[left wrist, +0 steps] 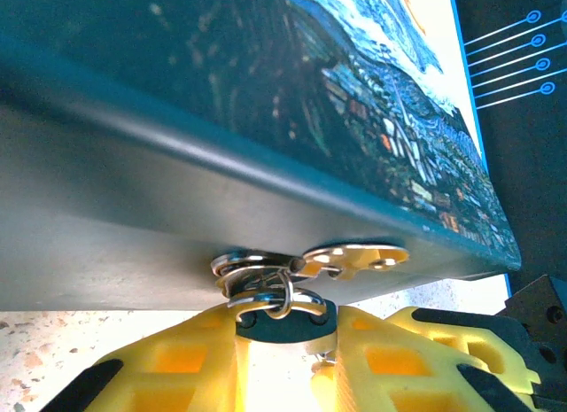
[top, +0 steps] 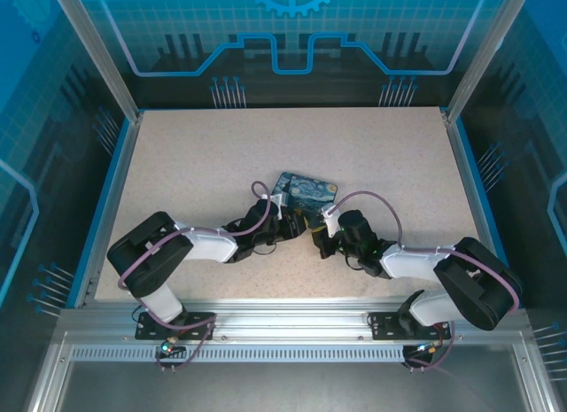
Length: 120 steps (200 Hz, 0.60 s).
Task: Unlock a padlock with a key
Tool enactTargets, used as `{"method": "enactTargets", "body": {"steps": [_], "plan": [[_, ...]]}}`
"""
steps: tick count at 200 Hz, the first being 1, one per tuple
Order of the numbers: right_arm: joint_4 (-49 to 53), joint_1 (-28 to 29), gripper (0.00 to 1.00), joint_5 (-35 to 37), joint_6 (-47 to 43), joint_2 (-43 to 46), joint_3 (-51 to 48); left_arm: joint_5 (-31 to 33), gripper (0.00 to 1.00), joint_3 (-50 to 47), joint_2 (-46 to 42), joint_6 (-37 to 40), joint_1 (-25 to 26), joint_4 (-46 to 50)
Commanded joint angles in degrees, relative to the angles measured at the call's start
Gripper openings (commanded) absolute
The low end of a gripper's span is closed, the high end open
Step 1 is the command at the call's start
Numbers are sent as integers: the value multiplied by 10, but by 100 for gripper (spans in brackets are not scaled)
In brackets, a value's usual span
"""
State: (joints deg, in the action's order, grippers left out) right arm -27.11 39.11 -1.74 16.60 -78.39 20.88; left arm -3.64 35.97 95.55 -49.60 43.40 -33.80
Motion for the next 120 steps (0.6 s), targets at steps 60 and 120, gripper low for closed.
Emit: {"method": "enactTargets", "body": {"steps": [60,120], "plan": [[-54,-17,0,-25,-16,-5,13,-14,26,26,-9,-3,6,-14],[-70,-27,0,-34,-34,-10,14,-24,26,31,-7,-6,6,-10]]}}
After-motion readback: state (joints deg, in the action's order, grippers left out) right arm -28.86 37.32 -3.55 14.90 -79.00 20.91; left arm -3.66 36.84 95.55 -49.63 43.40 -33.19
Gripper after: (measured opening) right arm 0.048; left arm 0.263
